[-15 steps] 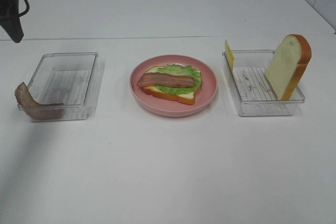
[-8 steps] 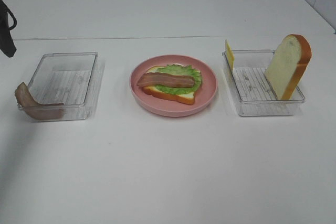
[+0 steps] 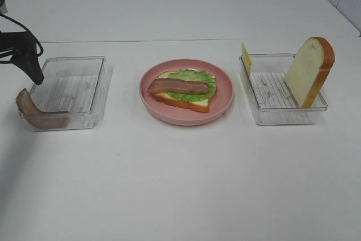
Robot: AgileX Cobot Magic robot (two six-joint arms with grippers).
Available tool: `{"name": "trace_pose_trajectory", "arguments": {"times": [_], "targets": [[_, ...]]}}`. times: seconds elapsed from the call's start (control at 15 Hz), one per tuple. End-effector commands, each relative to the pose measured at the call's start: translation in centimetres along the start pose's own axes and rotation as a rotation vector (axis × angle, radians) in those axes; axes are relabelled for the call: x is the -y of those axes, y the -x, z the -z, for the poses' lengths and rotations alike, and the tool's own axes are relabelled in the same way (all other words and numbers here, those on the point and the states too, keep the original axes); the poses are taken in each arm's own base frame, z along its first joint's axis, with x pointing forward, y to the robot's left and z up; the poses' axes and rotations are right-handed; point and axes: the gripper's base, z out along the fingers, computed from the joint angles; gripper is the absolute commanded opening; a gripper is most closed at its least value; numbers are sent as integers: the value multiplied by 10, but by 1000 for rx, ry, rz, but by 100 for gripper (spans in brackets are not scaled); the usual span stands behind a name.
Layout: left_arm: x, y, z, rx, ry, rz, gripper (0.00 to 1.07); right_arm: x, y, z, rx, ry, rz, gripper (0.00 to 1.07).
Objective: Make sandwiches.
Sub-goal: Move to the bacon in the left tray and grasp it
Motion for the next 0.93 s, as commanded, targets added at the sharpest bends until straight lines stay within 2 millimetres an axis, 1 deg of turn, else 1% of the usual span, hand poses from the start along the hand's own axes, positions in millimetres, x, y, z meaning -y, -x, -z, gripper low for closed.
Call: {"name": "trace_pose_trajectory", "arguments": {"times": [0.07, 0.47, 0.67, 0.93], "targets": [[-2, 3, -19, -14, -10, 11, 89, 0, -2, 3, 30, -2, 0, 90], [-6, 6, -39, -41, -10, 23, 88, 0, -2, 3, 29, -1, 0, 90], [-7, 6, -42, -48, -7, 24, 83, 0, -2, 3, 29, -1, 0, 90], [-8, 5, -42, -53, 6, 43, 80, 0, -2, 3, 29, -1, 0, 90]]}}
